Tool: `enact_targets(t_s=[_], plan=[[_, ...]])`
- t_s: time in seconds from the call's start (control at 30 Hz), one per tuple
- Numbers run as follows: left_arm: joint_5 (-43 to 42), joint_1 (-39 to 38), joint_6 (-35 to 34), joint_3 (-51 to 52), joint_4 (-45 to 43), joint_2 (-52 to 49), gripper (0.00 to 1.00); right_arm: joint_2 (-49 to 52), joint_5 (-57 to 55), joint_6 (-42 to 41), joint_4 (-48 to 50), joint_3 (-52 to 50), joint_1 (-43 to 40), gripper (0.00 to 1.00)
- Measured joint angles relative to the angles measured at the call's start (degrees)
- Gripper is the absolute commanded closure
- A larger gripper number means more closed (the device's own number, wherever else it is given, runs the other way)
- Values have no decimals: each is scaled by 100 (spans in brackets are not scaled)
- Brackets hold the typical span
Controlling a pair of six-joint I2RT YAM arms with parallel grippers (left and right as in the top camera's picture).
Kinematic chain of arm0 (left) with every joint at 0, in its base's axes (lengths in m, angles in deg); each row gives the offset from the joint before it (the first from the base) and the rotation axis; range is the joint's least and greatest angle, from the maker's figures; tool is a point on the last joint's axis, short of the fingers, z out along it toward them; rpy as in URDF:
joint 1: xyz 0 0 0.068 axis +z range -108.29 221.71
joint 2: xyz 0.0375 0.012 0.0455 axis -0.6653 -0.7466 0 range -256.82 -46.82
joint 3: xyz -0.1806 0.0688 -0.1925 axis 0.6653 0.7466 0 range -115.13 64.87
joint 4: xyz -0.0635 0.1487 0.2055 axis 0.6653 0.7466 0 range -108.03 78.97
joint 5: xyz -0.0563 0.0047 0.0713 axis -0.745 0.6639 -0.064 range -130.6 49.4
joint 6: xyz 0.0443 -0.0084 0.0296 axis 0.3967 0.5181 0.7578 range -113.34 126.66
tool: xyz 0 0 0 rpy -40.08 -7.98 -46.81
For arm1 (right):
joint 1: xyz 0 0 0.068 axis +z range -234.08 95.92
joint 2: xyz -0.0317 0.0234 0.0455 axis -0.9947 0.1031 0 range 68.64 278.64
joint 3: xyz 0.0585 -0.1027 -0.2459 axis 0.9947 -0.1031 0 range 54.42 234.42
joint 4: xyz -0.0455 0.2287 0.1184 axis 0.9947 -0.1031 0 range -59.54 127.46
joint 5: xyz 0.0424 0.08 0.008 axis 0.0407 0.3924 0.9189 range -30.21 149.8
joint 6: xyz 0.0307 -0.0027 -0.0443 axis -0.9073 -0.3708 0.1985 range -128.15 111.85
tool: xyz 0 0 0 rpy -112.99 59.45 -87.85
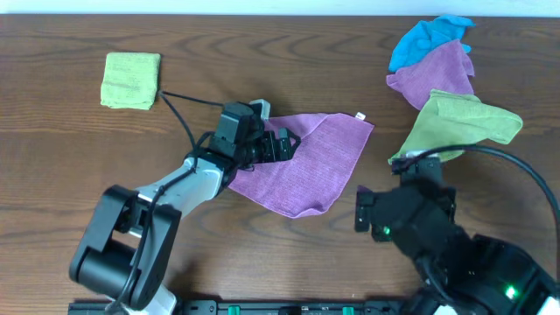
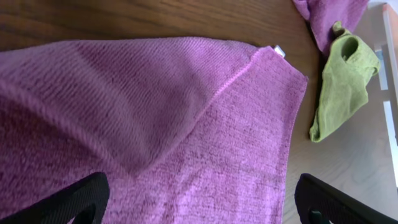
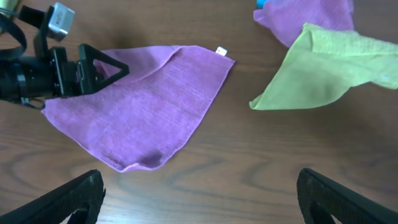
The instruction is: Fold the cloth
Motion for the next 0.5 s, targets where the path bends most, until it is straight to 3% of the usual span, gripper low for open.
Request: enact_targets(t_s=[0.3,0.5], plan=[[2,-2,2,-216,31,-450,3,149,1051,949,494,-133,-1220,1],[127,-4,4,-216,35,-461,3,433,1705,1281,737,-133,-1534,1]])
